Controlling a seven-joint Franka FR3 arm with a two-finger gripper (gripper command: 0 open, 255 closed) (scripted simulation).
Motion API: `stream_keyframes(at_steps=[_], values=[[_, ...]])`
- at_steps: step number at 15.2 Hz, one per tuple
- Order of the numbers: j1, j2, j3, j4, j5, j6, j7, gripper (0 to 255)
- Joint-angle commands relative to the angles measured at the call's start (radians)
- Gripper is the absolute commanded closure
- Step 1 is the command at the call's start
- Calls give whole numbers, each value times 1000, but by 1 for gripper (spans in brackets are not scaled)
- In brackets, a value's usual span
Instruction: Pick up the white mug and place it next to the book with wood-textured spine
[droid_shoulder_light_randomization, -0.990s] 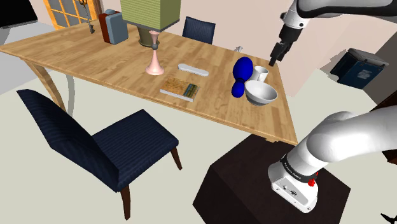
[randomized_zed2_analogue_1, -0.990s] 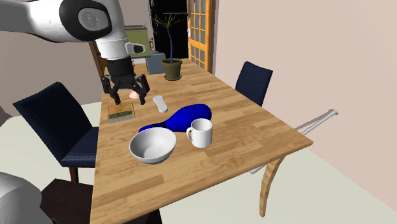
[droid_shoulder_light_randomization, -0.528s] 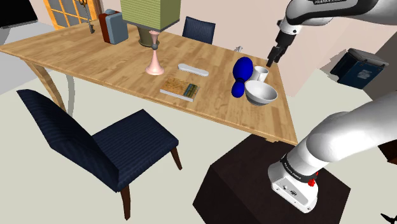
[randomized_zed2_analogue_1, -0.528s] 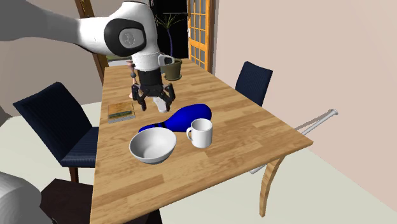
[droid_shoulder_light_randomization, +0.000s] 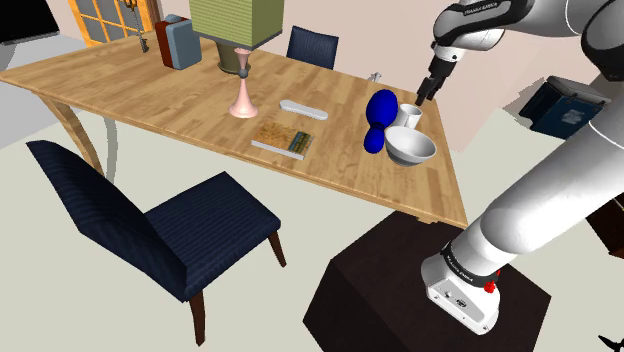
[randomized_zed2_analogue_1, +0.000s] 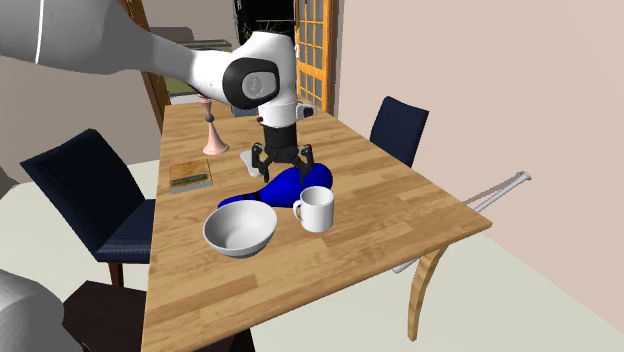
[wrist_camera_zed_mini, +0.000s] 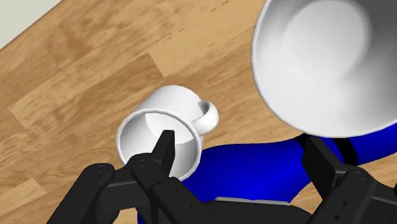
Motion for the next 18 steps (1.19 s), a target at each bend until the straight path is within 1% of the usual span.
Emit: stream_keyframes(at_steps=[1, 5, 9, 11, 18], values=[[-14, 87, -23, 53, 56, 23, -61, 0], [-67, 261, -38, 185, 173, 33, -170, 0], [-149, 434, -23, 344, 280, 15, -257, 0], [-188, 506, -11, 420, 317, 1, -284, 0], [-194, 544, 4, 378, 342, 76, -300, 0]])
